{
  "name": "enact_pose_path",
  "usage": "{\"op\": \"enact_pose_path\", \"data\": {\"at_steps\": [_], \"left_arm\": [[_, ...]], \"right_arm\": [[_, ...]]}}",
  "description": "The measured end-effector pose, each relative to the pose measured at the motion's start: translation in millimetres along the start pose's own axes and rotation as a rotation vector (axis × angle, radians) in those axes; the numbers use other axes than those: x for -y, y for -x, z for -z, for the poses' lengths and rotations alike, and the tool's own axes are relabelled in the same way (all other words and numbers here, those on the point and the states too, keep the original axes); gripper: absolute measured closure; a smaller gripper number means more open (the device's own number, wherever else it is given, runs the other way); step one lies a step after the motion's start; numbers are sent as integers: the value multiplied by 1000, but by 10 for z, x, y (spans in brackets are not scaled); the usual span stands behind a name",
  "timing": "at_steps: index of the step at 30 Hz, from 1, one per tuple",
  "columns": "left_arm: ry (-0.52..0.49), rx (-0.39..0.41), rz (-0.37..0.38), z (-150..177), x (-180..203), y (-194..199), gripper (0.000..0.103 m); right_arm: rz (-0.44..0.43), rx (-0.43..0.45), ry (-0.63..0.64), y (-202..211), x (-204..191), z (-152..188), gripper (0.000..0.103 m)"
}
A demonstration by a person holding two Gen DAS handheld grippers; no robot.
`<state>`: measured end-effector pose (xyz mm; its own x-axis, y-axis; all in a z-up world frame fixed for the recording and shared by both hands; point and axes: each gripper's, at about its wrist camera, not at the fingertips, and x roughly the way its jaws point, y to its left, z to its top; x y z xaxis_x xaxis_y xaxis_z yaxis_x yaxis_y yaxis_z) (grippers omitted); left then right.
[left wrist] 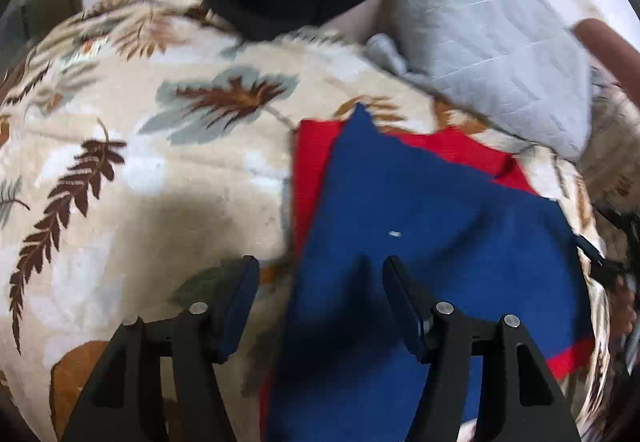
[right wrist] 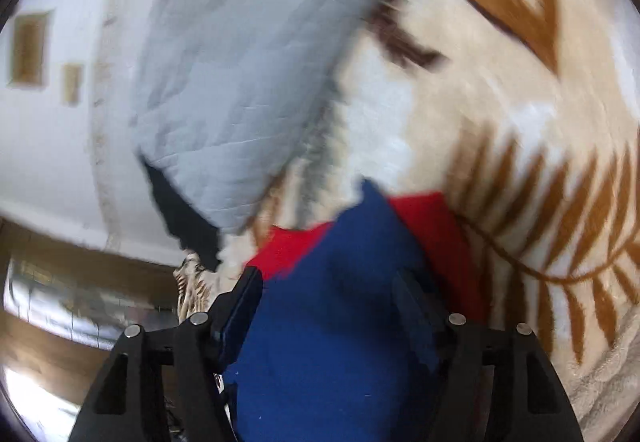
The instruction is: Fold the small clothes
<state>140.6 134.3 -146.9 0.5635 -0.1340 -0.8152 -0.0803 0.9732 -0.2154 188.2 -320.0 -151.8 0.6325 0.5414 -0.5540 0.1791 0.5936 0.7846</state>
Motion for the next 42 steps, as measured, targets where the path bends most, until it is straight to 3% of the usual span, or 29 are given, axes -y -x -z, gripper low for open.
{"op": "enact_pose_path", "data": {"at_steps": [2, 3, 4, 6, 8, 10, 13, 17, 19, 26, 30, 32, 34, 37, 39, 40, 41, 42], "left_arm": [[-55, -20, -46, 94, 36, -75, 37], [-71, -58, -67, 128, 26, -166, 34], [-57, -93, -66, 172, -24, -244, 34], [7, -71, -47, 198, -138, -128, 35], [-8, -36, -81, 190, -133, 41, 35], [-35, 8, -79, 229, -91, 216, 35], [-56, 28, -66, 343, -8, 413, 35], [-76, 29, -24, 501, 177, 575, 35], [-87, 21, -8, 545, 286, 576, 35], [-87, -21, -7, 655, 539, 485, 35], [-90, -32, -12, 677, 572, 457, 35], [-92, -31, -18, 665, 577, 448, 35], [-91, -30, -20, 648, 579, 447, 35], [-98, -26, -32, 643, 577, 438, 35], [-97, -30, -31, 649, 568, 430, 35], [-100, -30, -32, 653, 567, 428, 35], [-103, -28, -34, 657, 565, 429, 35], [-103, -26, -36, 654, 559, 429, 35]], "right_arm": [[32, -30, 89, -76, -83, 55, 29], [109, -47, 83, -159, 9, 59, 29], [86, -58, 7, -213, 181, 50, 32], [40, 12, -107, -52, 249, 91, 33], [82, 69, -23, 199, -4, 238, 30], [51, 98, 81, 499, -255, 526, 29], [33, 84, 113, 787, -357, 1026, 26], [-11, 3, -33, 947, -9, 1870, 24], [-5, -25, -81, 868, 118, 2095, 23], [44, 67, -196, 561, 223, 1773, 23], [87, 54, -259, 475, 222, 1675, 23], [63, 46, -277, 516, 226, 1645, 27], [91, 47, -312, 510, 271, 1642, 35], [98, 49, -320, 491, 273, 1655, 36], [107, 51, -298, 474, 221, 1630, 44], [112, 48, -280, 460, 199, 1620, 66], [128, 35, -265, 430, 181, 1605, 76], [142, 25, -252, 406, 180, 1590, 77]]}}
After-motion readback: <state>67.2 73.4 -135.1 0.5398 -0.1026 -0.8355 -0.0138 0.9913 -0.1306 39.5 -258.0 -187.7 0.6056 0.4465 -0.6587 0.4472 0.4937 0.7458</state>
